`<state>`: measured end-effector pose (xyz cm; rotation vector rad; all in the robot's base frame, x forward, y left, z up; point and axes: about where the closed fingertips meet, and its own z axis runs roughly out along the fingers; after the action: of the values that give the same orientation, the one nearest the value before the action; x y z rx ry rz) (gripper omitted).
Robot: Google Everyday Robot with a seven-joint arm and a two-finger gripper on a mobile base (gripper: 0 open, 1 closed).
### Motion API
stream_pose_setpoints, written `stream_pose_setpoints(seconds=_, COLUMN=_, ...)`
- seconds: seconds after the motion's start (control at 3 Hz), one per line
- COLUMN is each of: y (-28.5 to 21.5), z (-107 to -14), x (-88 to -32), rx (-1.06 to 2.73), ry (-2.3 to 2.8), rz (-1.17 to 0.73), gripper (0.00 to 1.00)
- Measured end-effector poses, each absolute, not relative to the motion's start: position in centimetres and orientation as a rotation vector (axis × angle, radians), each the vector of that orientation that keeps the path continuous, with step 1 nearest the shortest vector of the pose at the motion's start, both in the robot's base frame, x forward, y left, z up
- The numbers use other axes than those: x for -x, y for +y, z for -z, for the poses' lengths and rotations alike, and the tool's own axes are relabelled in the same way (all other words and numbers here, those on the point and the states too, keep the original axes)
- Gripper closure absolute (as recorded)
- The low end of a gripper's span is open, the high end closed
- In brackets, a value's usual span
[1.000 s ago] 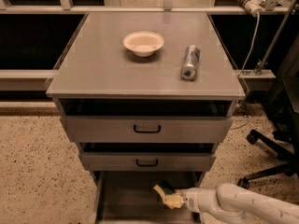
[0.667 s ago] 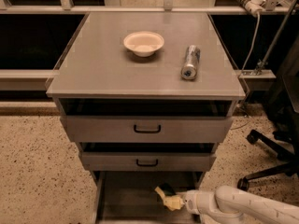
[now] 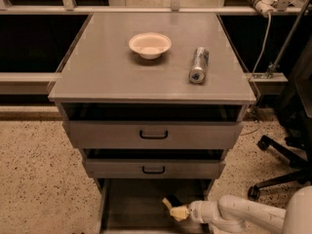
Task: Place sponge into bottom drawer
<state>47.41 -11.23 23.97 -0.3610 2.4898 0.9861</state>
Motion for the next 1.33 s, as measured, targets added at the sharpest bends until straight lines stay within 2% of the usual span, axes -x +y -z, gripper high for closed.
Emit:
stream_pose_setpoints(seconds=0.67, y=-9.9, z=-19.0, x=-49.2, rx=0.389, ry=2.5, rz=-1.034, gripper=1.0)
stream_pose_setpoints(seconds=1.33, y=-8.9, z=-17.1, x=-48.6, rx=0.409, ry=2.538, rz=-1.083, gripper=0.59)
